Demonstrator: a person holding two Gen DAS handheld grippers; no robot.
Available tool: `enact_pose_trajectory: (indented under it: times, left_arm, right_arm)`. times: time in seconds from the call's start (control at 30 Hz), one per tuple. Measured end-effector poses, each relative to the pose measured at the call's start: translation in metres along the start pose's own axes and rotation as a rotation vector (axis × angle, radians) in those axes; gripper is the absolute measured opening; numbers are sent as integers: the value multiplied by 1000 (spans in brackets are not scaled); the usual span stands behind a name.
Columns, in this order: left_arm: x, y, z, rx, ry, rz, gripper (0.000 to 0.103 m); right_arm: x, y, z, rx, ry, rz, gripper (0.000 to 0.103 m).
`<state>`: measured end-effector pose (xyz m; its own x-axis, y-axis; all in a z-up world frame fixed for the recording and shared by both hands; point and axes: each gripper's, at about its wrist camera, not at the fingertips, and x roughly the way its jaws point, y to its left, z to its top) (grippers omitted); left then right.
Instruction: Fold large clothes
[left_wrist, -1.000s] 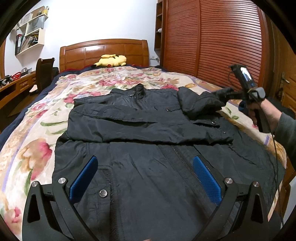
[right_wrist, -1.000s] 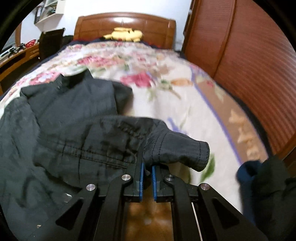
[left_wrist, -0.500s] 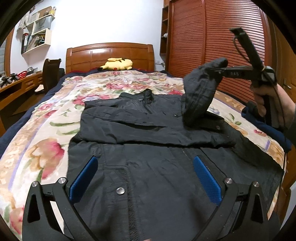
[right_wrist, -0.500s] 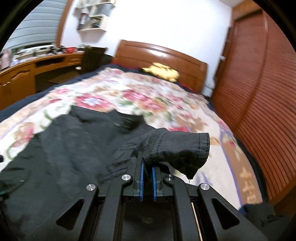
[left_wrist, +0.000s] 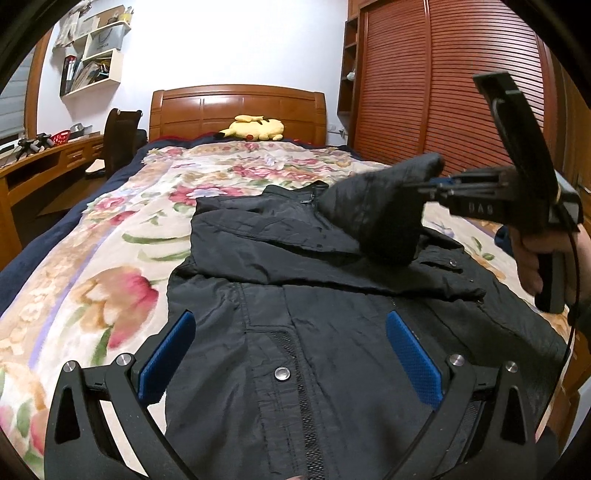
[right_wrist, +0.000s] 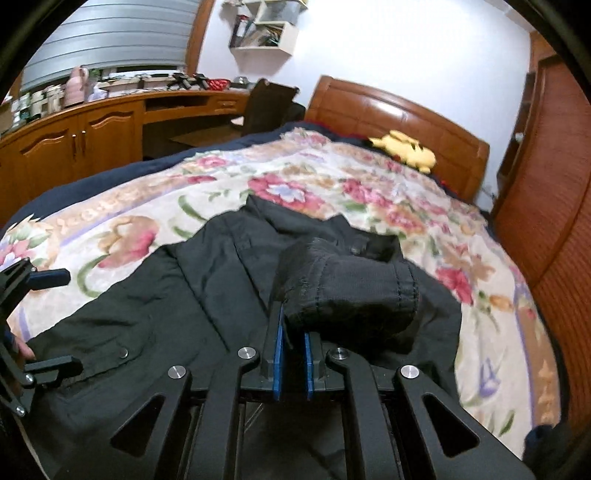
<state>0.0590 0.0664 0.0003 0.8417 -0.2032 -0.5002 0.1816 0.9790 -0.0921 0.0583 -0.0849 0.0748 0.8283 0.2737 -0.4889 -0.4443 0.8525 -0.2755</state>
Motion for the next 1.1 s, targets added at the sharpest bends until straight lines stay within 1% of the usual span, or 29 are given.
enact_pose_trajectory:
  times: [0.07, 0.1, 0.13, 0.17, 0.2, 0.27, 0.3, 0.37, 0.47, 0.6, 0.77, 0.9, 1.1]
  left_arm:
    - [1, 0, 0, -2, 1, -1, 103]
    - [1, 0, 0, -1, 1, -1, 103]
    - [1, 0, 0, 0, 1, 0, 103]
    - [1, 0, 1, 2, 0, 0, 103]
    - [1, -1, 1, 4, 0, 0, 103]
    - [3, -2, 1, 7, 3, -1, 103]
    - [3, -3, 1, 9, 5, 0, 103]
    - [4, -4, 1, 14, 6, 2, 103]
    - [4, -4, 1, 13, 7, 2, 103]
    - [4, -5, 1, 11, 5, 1, 103]
    - [6, -9, -1, 10, 7, -3, 103]
    - [10, -16, -4, 20, 22, -4, 103]
    - [14, -28, -4, 37, 34, 1, 103]
  right_arm:
    - [3, -4, 2, 20, 10, 6, 18]
    - [3, -5, 4, 30, 6, 19, 27]
    - [4, -6, 13, 35, -5, 30, 42]
    - [6, -10, 18, 34, -18, 36, 50]
    - [1, -10, 18, 31, -36, 40, 61]
    - [-10, -13, 20, 29, -56, 49, 62]
    - [-16, -16, 17, 31, -59, 43, 62]
    - [-11, -18, 5, 45, -56, 26, 62]
    - [-7, -25, -7, 99, -35, 12, 62]
    - [5, -34, -28, 148, 20, -8, 62]
    - [13, -43, -51, 230, 57, -21, 62]
    - [15, -42, -65, 251, 82, -29, 62]
    - [15, -38, -79, 238, 107, -70, 62]
